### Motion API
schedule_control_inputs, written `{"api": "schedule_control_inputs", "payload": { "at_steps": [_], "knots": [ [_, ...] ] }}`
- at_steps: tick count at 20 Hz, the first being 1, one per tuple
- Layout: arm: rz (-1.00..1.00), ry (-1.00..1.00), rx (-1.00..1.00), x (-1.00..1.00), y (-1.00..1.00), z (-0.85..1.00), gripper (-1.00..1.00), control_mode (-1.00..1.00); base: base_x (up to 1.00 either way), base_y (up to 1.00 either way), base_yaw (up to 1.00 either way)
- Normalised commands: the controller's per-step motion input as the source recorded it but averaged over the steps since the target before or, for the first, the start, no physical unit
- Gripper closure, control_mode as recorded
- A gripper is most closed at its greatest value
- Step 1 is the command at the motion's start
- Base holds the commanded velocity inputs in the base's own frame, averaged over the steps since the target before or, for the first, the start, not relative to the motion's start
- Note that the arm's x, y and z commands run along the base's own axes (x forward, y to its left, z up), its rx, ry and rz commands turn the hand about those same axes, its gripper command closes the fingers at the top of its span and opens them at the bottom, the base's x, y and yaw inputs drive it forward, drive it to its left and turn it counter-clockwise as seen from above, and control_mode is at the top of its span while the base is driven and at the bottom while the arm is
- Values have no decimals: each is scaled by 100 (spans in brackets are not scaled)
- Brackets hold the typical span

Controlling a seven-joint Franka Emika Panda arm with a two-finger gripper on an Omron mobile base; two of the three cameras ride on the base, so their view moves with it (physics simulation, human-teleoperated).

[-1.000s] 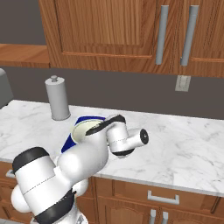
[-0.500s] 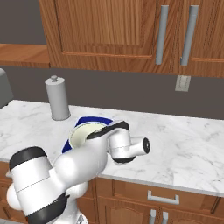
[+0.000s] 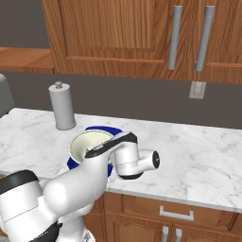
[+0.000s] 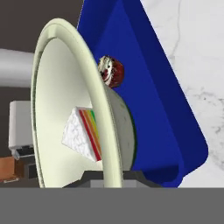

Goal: Place the bowl with cake and the cupcake onto the tray.

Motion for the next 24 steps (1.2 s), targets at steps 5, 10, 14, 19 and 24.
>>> {"api": "schedule_control_inputs", "payload": {
  "at_steps": [5, 10, 14, 19, 24],
  "knots": [
    [0, 4, 0, 0, 11, 0, 100, -100, 0, 0, 0],
    [0, 5, 0, 0, 0, -5, 100, -100, 0, 0, 0],
    [0, 7, 0, 2, 0, -22, 100, -100, 0, 0, 0],
    [0, 5, 0, 9, 0, -14, 100, -100, 0, 0, 0],
    [0, 2, 0, 1, 0, -3, 100, -100, 0, 0, 0]
  ]
}}
